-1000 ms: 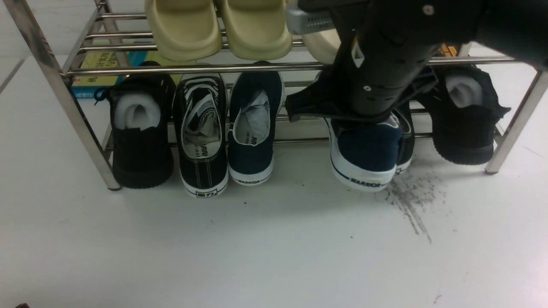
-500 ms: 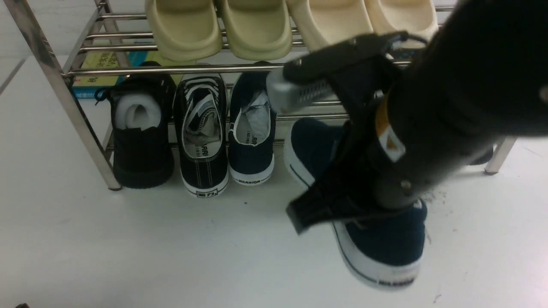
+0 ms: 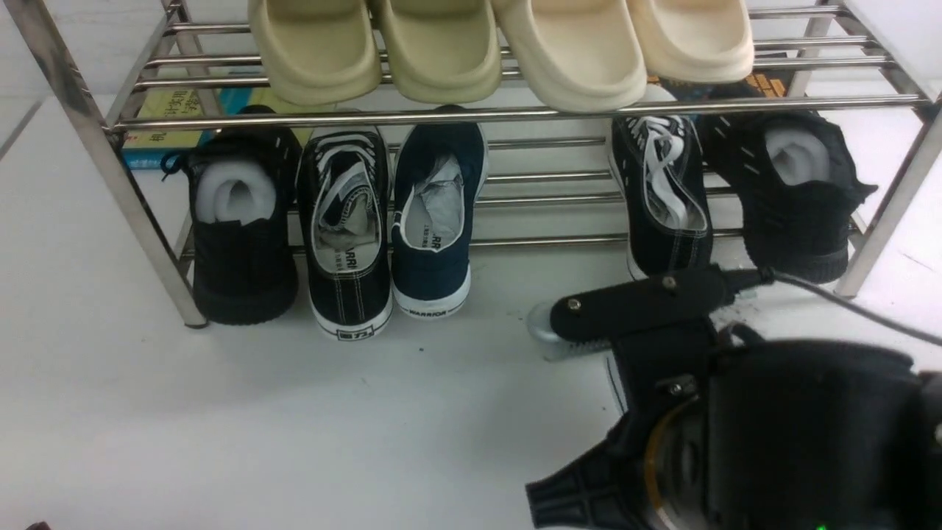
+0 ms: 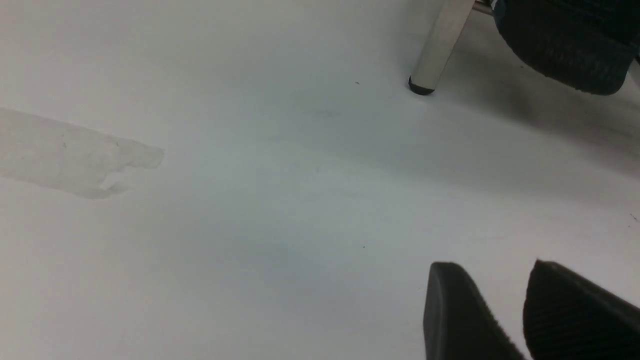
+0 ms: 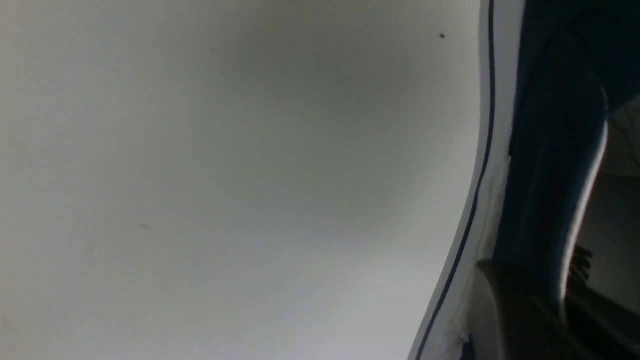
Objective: Take the shoes off the shelf with your hand on the white table.
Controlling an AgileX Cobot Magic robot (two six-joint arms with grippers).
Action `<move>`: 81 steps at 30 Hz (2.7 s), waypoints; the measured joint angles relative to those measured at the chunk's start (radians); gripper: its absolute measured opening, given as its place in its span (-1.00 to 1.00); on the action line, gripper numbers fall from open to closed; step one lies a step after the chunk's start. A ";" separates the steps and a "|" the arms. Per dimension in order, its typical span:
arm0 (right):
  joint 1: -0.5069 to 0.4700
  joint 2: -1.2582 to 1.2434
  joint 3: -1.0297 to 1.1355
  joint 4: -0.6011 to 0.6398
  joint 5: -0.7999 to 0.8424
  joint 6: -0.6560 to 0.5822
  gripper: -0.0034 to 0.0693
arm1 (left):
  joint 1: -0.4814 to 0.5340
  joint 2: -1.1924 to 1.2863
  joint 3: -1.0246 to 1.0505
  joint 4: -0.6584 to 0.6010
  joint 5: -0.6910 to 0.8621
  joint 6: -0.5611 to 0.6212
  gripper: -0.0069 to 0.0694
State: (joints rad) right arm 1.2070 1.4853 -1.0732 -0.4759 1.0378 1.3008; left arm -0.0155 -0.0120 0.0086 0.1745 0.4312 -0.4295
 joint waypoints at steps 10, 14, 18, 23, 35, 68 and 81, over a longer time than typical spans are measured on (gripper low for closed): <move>0.010 0.064 0.099 -0.175 -0.185 0.236 -0.83 | 0.000 0.000 0.000 0.000 0.000 0.000 -0.19; 0.009 0.076 0.100 -0.168 -0.189 0.206 -0.83 | 0.000 0.000 0.000 0.000 0.000 0.000 -0.19; 0.003 0.044 0.090 -0.125 -0.160 0.124 -0.83 | 0.000 0.000 0.000 0.000 0.000 0.000 -0.19; 0.001 -0.029 0.022 -0.065 -0.061 0.003 -0.82 | 0.000 0.000 0.000 0.000 0.000 0.000 -0.19; 0.001 -0.116 -0.023 0.238 0.044 -0.251 -0.82 | 0.000 0.000 0.000 0.000 0.000 0.000 -0.19; 0.003 0.123 0.188 -0.121 -0.330 0.127 -0.78 | 0.000 0.000 0.000 0.000 0.000 0.000 -0.19; 0.003 0.126 0.188 -0.235 -0.327 0.307 -0.75 | 0.000 0.000 0.000 0.000 0.000 0.000 -0.19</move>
State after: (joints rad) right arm 1.2098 1.6112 -0.8850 -0.7108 0.7104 1.6080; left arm -0.0155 -0.0120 0.0086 0.1745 0.4312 -0.4295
